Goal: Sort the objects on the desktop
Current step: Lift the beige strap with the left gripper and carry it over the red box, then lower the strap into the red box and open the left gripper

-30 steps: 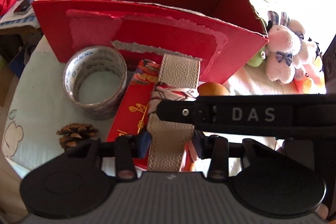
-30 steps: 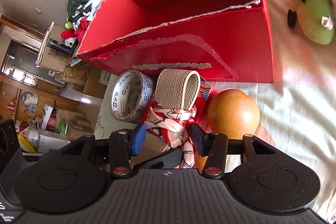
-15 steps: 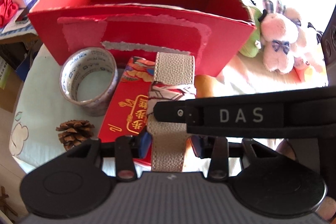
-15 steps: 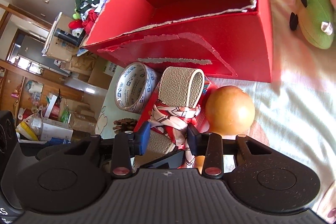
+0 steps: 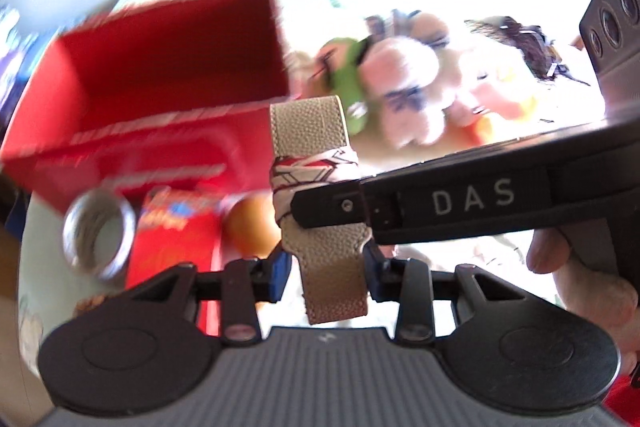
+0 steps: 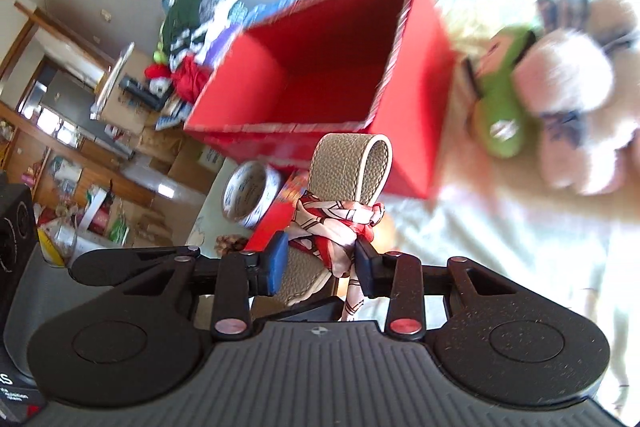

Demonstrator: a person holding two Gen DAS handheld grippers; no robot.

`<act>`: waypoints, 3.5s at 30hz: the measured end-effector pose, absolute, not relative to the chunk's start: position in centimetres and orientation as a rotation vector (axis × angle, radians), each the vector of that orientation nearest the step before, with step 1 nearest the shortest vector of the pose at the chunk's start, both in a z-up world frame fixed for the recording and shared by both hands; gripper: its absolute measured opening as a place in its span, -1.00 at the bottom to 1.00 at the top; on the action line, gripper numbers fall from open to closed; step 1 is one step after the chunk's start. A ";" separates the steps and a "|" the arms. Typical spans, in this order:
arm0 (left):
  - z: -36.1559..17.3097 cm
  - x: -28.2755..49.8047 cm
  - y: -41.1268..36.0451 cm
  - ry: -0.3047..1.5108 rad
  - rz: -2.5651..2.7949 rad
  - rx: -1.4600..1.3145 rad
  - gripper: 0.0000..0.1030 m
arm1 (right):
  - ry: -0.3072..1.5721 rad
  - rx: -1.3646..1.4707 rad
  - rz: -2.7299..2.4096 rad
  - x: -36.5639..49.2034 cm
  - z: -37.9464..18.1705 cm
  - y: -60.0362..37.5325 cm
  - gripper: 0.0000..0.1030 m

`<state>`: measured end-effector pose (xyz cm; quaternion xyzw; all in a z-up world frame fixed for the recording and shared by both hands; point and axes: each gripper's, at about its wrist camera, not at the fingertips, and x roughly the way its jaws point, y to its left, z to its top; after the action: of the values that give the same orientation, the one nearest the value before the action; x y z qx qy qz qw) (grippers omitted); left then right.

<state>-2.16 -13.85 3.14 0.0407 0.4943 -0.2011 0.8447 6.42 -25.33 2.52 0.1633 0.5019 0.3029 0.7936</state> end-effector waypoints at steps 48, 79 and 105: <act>-5.5 21.5 -5.1 1.469 -0.632 0.079 -0.23 | 1.435 0.000 0.449 26.8 -1.9 -10.6 -0.35; -6.5 21.1 -8.1 1.570 -0.588 -0.028 -0.23 | 1.169 0.054 0.289 24.7 1.2 -18.6 -0.43; -3.2 19.0 -8.4 1.434 -0.512 0.067 0.13 | 1.049 0.096 0.236 24.3 1.3 -16.0 -0.41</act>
<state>19.05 -8.36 -3.16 0.0301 0.6496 -0.2318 0.7234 24.28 -16.01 1.30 0.0459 0.4994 0.1125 0.8578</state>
